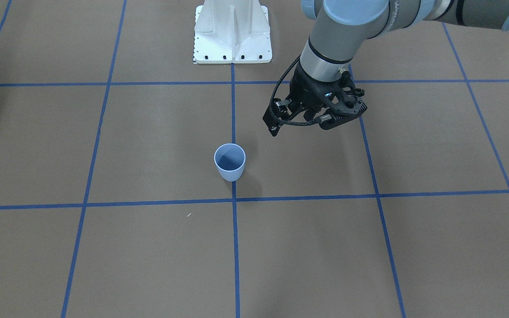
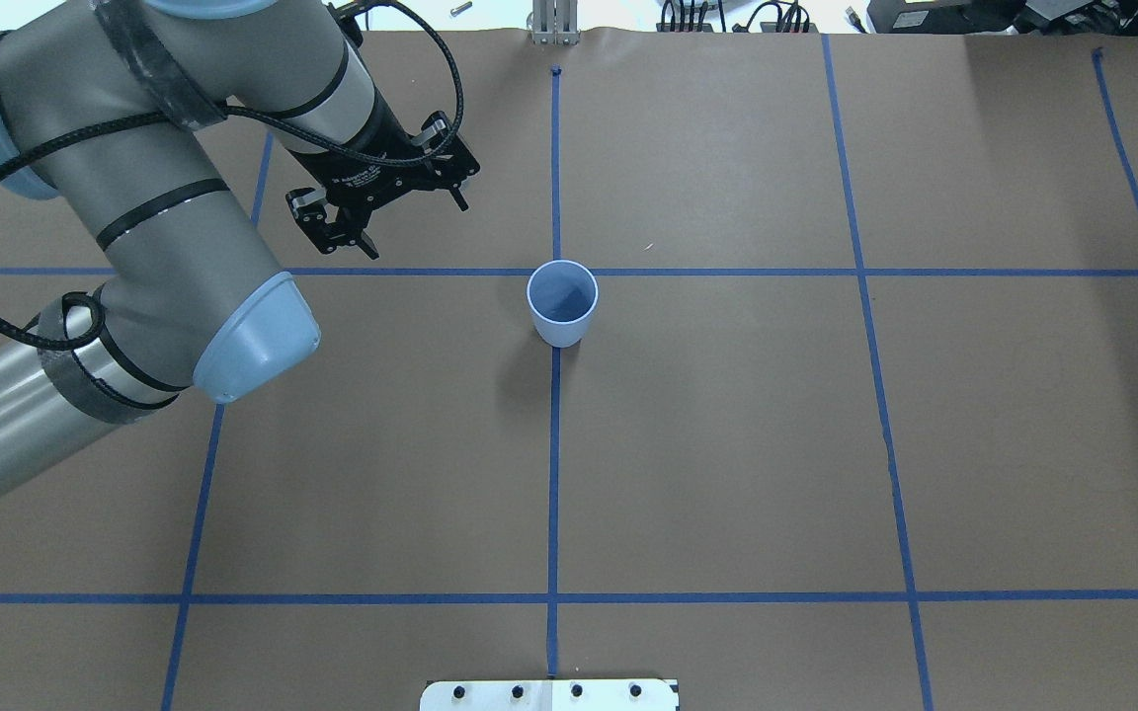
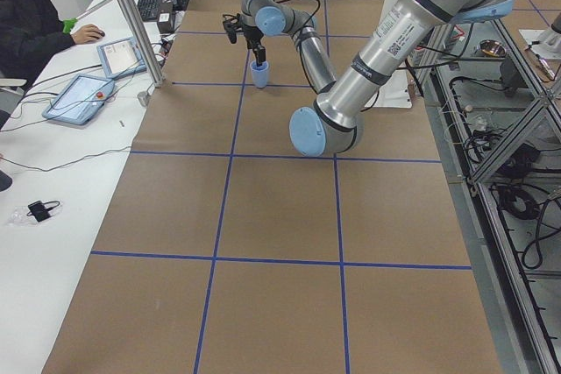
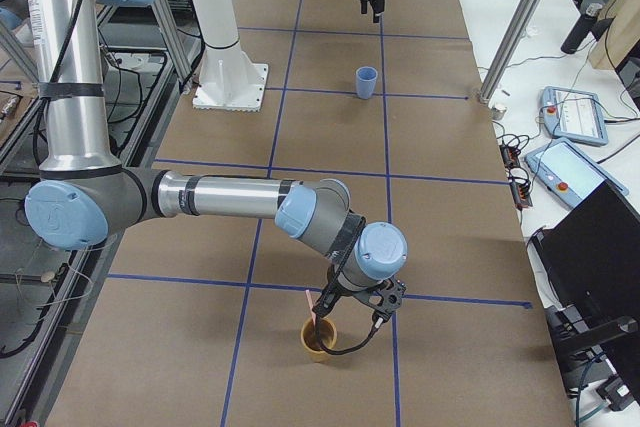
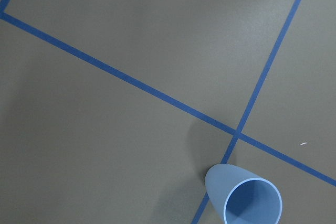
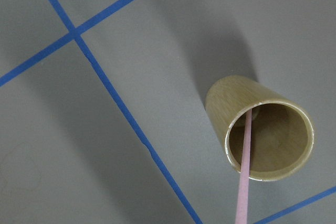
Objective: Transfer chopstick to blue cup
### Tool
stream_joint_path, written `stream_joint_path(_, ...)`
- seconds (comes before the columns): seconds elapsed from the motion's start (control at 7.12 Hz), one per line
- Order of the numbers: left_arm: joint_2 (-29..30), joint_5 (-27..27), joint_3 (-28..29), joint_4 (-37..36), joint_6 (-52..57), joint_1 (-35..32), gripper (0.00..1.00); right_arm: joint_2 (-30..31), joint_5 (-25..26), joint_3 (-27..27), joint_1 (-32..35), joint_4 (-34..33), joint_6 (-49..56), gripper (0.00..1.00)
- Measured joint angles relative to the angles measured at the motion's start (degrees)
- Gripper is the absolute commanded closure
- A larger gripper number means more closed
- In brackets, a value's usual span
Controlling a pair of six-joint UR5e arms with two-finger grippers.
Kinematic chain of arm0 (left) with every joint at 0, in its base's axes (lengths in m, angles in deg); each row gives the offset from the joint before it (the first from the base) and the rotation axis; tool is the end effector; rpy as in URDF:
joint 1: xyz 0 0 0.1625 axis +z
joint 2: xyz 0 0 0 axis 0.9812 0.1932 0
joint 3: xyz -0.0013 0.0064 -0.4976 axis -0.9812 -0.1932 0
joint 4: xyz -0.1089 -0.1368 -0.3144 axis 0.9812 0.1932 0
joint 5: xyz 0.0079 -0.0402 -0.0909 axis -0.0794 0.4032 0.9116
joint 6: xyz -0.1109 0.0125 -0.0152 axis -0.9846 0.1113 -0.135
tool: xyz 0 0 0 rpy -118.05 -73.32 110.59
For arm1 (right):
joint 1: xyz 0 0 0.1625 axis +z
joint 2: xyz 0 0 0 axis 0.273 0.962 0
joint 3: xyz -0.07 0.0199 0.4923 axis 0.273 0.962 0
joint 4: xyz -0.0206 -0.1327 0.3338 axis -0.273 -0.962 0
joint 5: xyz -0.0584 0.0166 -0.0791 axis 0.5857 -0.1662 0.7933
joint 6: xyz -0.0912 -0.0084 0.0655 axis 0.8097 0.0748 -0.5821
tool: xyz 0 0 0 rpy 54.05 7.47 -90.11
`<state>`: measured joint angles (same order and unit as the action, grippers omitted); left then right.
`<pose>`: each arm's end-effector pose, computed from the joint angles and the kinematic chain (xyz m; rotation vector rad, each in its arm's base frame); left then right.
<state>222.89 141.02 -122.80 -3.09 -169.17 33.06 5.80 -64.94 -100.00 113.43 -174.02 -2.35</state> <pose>0.4131 -0.5308 0.2351 -0.1408 0.9701 -0.4595 0.1035 -0.4006 0.7644 -0.4385 -0.8317 0.4159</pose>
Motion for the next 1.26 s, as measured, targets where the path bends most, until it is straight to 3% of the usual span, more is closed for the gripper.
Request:
stream_joint_path(0.56,0.0,0.0,-0.1,0.0,0.0,0.0,0.01,0.6,-0.5,2.1,-2.2,0.3,0.2,0.05)
stream_joint_path(0.7,0.0,0.0,-0.1,0.0,-0.1,0.0,0.01,1.1,-0.5,2.1,-2.3,0.3,0.6,0.13)
stream_joint_path(0.84,0.0,-0.1,-0.2,0.0,-0.1,0.0,0.01,1.7,-0.5,2.1,-2.3,0.3,1.1,0.33)
stream_joint_path(1.12,0.1,-0.1,-0.6,0.0,-0.3,0.0,0.01,2.2,-0.6,2.2,-2.3,0.3,1.4,0.55)
stream_joint_path(1.26,0.1,-0.1,-0.7,0.0,-0.4,0.1,0.01,2.3,-0.5,2.4,-2.3,0.3,1.4,0.74)
